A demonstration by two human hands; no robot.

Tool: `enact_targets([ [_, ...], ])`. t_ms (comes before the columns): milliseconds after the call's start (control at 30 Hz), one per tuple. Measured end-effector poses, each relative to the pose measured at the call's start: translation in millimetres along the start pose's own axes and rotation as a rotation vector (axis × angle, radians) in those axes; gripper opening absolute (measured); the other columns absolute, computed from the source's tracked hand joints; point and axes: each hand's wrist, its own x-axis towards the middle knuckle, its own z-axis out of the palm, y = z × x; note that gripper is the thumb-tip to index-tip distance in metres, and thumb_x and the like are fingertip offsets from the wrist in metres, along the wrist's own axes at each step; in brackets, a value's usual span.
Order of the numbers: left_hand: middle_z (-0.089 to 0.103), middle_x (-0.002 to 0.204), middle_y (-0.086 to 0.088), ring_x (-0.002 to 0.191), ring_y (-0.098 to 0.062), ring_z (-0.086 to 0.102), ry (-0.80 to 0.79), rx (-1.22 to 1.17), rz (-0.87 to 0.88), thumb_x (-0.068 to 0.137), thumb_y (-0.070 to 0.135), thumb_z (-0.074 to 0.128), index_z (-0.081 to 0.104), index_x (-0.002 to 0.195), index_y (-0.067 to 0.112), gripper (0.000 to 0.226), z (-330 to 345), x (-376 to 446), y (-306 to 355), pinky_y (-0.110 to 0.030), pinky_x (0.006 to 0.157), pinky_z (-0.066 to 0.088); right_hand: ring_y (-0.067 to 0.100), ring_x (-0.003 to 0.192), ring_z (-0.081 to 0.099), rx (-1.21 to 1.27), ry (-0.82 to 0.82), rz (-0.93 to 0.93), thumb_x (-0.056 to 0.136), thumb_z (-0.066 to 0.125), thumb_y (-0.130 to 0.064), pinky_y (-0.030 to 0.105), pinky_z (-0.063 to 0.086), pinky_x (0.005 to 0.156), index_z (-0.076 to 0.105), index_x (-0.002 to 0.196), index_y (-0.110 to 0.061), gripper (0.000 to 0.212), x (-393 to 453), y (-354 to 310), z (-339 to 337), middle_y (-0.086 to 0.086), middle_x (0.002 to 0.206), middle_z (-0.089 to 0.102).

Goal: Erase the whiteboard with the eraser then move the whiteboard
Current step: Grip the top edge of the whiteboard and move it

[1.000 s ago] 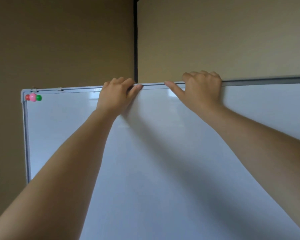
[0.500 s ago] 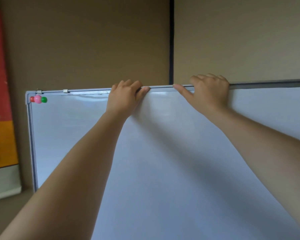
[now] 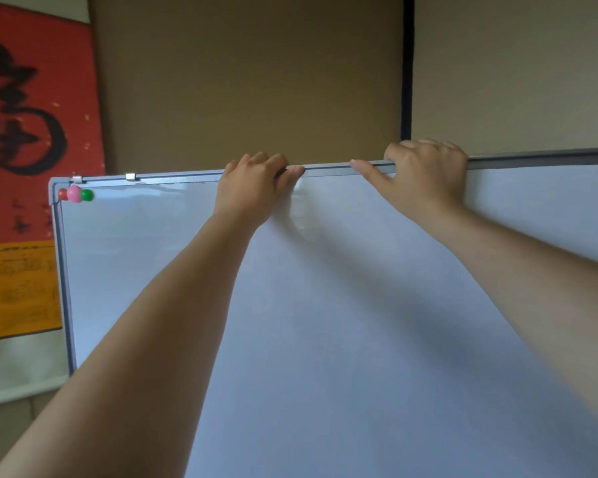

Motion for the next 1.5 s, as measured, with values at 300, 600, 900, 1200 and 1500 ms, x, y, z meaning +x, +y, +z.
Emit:
enact_targets([
  [300, 0.063, 0.101, -0.010, 0.103, -0.031, 0.053, -0.045, 0.084, -0.023, 0.095, 0.057, 0.034, 0.067, 0.106, 0.016, 0.054, -1, -1, -48, -0.033, 0.086, 0.034, 0.030, 0.051, 0.055, 0.091, 0.027, -0.007, 0.086, 0.043, -0.065, 0.027, 0.027, 0.059, 0.058, 0.056, -0.010, 0.064, 1, -38, 45, 0.010, 0.051, 0.055],
  [600, 0.063, 0.088, -0.010, 0.093, -0.033, 0.056, 0.076, 0.250, -0.026, 0.082, 0.066, 0.014, 0.069, 0.093, 0.014, 0.076, 7, -3, -74, -0.035, 0.078, 0.030, 0.032, 0.057, 0.059, 0.256, 0.059, 0.043, 0.085, 0.040, -0.067, 0.029, 0.031, 0.059, 0.061, 0.060, -0.011, 0.065, -1, -60, 92, 0.010, 0.056, 0.059],
  [900, 0.061, 0.081, -0.010, 0.087, -0.034, 0.056, 0.134, 0.314, -0.044, 0.087, 0.062, 0.025, 0.067, 0.086, 0.012, 0.065, 1, -11, -119, -0.033, 0.073, 0.024, 0.031, 0.054, 0.056, 0.357, 0.084, 0.068, 0.087, 0.042, -0.065, 0.029, 0.033, 0.057, 0.055, 0.056, -0.012, 0.063, -1, -104, 138, 0.008, 0.053, 0.057],
  [1200, 0.059, 0.072, -0.008, 0.075, -0.033, 0.058, 0.226, 0.447, 0.008, 0.093, 0.052, 0.041, 0.067, 0.080, 0.012, 0.049, -11, -23, -163, -0.038, 0.072, 0.040, 0.030, 0.054, 0.054, 0.464, 0.154, 0.067, 0.090, 0.043, -0.063, 0.030, 0.027, 0.057, 0.050, 0.056, -0.013, 0.060, 5, -154, 171, 0.007, 0.052, 0.054],
  [1500, 0.059, 0.073, -0.006, 0.075, -0.032, 0.058, 0.361, 0.645, 0.111, 0.097, 0.045, 0.046, 0.066, 0.080, 0.012, 0.042, -38, -44, -230, -0.036, 0.075, 0.031, 0.031, 0.058, 0.055, 0.580, 0.191, 0.090, 0.091, 0.042, -0.061, 0.032, 0.032, 0.058, 0.052, 0.059, -0.012, 0.060, 15, -236, 194, 0.008, 0.056, 0.054],
])
